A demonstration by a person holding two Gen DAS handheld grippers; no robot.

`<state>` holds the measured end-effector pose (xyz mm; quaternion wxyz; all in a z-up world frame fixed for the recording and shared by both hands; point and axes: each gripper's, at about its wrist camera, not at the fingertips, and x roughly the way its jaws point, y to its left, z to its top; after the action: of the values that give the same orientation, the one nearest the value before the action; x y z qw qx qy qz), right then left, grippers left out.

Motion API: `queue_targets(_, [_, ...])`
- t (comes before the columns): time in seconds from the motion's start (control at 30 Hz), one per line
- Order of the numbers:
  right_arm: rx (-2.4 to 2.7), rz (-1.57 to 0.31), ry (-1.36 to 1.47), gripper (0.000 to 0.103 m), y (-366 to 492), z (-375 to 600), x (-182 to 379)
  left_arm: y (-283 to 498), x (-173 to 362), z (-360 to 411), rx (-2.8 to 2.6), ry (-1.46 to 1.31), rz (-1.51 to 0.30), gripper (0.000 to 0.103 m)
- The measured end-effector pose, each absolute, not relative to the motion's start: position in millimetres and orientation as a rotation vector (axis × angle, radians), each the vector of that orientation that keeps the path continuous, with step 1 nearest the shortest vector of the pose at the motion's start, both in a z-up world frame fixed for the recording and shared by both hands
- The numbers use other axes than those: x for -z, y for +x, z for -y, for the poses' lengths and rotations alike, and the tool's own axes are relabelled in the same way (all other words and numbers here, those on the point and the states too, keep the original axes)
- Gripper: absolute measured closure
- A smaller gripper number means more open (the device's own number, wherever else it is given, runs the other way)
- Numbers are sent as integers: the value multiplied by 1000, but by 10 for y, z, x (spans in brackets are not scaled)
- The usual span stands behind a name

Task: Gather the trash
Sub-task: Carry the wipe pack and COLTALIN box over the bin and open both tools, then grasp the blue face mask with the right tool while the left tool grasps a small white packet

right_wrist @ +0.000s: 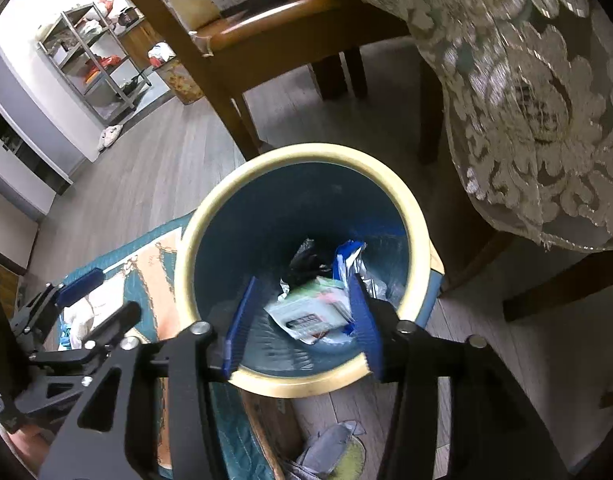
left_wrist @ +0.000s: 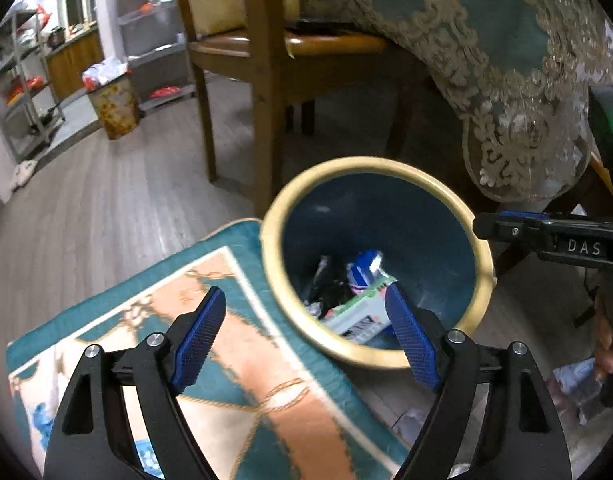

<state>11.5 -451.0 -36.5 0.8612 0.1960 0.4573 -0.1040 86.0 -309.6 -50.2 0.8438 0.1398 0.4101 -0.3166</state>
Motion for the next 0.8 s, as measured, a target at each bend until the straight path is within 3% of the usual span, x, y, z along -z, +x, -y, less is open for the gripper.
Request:
queue_targets(0.1, [208,-948,390,49,120,4379,295,830,404,2905,650,284,-852,17])
queue_targets(0.3, [162,-894,364,17,94,4033,102,725,216,2495,603,261,-833,11])
queue_targets(0.33, [148,-878,360,8,80,3953,61,705,183,2420,591,259,-828,10])
queue_targets(0.37, [137,-867,356,6,71,3892,32,680,150,2327,574,258,-824,10])
queue_targets(0.8, [38,-848,231,6,-34,2964,-117,352,-119,981,409,232,-794,9])
